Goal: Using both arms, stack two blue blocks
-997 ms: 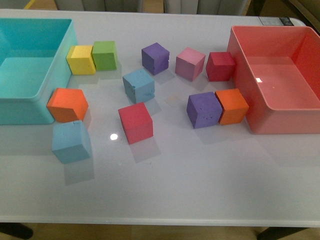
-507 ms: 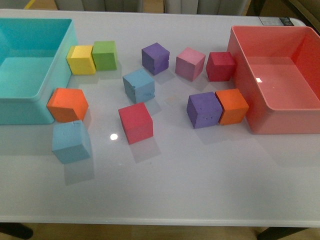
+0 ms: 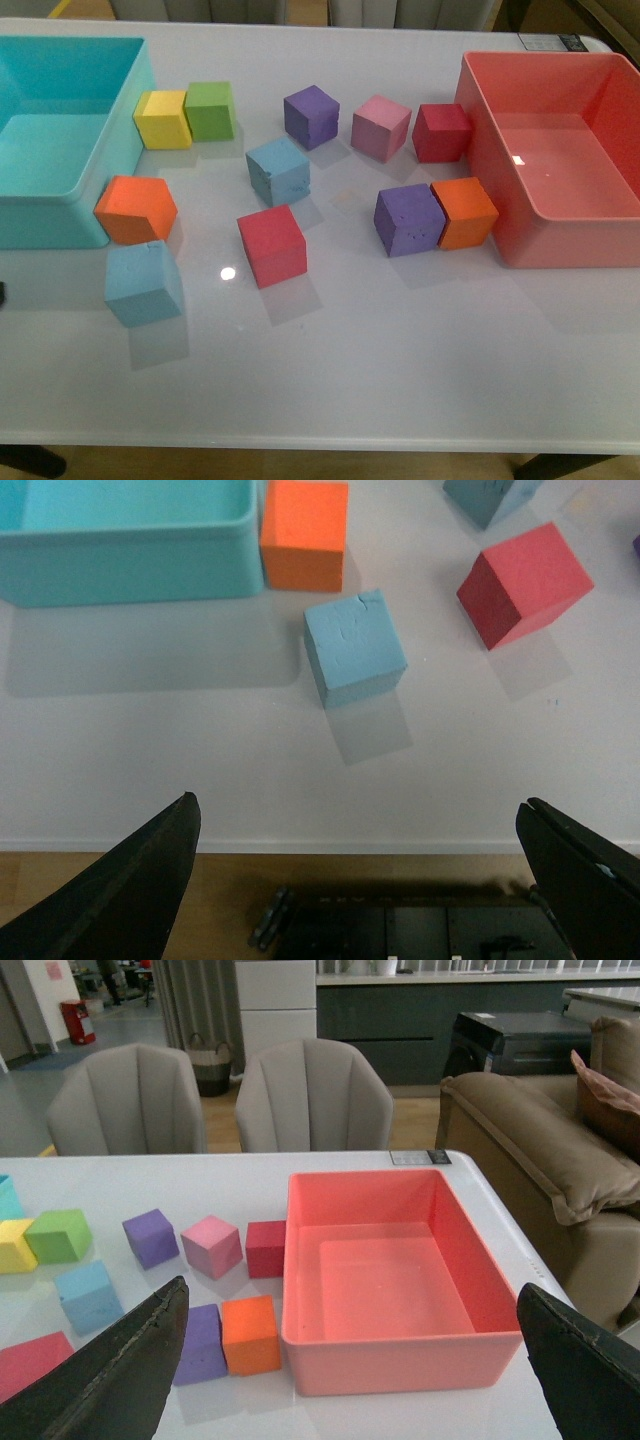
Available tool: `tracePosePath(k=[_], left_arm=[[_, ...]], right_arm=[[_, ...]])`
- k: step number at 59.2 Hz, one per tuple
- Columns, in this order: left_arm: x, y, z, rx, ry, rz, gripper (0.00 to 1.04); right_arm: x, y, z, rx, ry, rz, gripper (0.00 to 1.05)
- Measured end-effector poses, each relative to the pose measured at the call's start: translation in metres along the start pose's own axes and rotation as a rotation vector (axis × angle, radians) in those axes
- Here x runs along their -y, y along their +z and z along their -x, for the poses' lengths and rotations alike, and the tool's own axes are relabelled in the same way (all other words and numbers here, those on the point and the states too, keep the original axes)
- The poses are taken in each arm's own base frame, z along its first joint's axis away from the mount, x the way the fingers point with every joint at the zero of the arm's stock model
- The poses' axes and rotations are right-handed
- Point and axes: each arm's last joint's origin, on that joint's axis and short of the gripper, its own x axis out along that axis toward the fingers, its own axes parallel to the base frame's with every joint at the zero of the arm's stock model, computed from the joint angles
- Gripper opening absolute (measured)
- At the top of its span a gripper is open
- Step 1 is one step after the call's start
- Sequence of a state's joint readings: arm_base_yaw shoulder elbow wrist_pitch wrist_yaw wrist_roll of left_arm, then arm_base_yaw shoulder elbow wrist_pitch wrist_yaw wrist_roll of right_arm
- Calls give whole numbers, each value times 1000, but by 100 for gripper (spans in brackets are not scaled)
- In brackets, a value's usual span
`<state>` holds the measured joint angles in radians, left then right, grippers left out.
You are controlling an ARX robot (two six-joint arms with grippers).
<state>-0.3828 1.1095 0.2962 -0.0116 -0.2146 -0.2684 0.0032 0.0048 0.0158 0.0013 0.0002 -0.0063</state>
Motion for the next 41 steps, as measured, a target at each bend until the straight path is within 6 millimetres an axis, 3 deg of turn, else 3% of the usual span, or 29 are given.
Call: tracePosePath(k=[20,41], left_arm=[[34,-3,-67,-162,18,-42,96],[49,20,-121,-225,57,39,96]], right_arm=[[0,0,0,0,0,0,96],[0,0,0,0,0,0,96]])
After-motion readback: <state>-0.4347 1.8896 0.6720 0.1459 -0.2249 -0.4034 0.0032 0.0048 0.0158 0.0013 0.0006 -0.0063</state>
